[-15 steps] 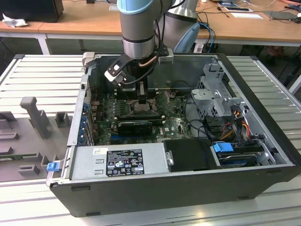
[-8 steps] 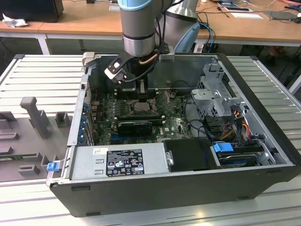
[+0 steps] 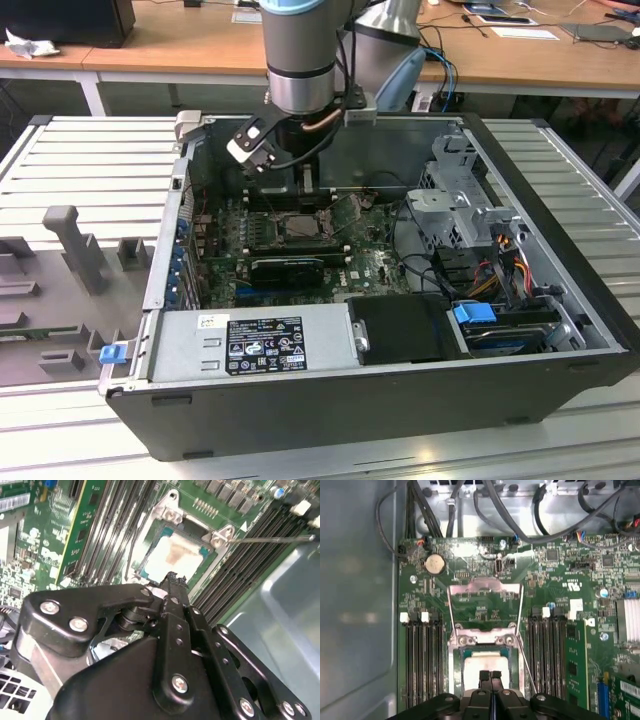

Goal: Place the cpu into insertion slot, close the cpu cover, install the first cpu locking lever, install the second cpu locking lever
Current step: 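Close the cpu cover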

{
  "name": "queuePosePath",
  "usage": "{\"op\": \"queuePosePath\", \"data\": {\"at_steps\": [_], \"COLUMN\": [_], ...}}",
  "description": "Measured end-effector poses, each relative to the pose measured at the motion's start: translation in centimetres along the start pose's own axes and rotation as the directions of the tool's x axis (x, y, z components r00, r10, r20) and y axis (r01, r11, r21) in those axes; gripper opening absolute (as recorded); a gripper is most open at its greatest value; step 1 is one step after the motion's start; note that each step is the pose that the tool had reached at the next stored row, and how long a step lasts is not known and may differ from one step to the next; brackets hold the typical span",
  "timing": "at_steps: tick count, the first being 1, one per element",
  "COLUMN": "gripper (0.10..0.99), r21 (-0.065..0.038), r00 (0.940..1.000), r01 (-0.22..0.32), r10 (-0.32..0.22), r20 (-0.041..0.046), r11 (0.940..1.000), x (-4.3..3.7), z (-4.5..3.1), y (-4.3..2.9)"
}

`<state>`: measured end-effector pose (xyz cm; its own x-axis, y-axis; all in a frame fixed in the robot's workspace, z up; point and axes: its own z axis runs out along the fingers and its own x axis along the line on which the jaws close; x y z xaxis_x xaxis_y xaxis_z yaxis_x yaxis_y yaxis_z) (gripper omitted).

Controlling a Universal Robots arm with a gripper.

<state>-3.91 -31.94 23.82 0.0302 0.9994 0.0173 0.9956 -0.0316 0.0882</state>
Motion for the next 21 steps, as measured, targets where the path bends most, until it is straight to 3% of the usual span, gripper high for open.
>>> {"op": "queuePosePath", "data": {"at_steps": [1,8,10,13,15,16,17,18,21], "gripper": [0.106,0.106,0.106,0.106,0.106,0.106,0.106,0.106,0.106], "r21": [0.001,0.001,0.003,0.006,0.008,0.009,0.010,0.015,0.020], "r00": [1.0000,1.0000,1.0000,1.0000,1.0000,1.0000,1.0000,0.9999,0.9996], "r01": [0.000,0.000,0.000,0.000,0.000,0.000,0.000,0.008,0.024], "r10": [0.000,0.000,0.000,0.000,0.000,0.000,0.000,-0.007,-0.023], "r20": [0.0001,-0.0005,-0.0009,-0.0006,-0.0011,-0.0011,-0.0021,-0.0134,-0.0151], "r11": [1.0000,1.0000,1.0000,1.0000,1.0000,1.0000,0.9999,0.9999,0.9995], "x": [0.00,-0.03,-0.02,-0.02,0.00,0.03,0.04,0.06,0.09], "z": [0.03,-0.26,-0.20,-0.25,-0.99,-2.25,-3.05,-2.99,-2.82], "y": [0.36,0.57,1.29,1.80,1.89,2.00,2.11,2.65,3.52]}}
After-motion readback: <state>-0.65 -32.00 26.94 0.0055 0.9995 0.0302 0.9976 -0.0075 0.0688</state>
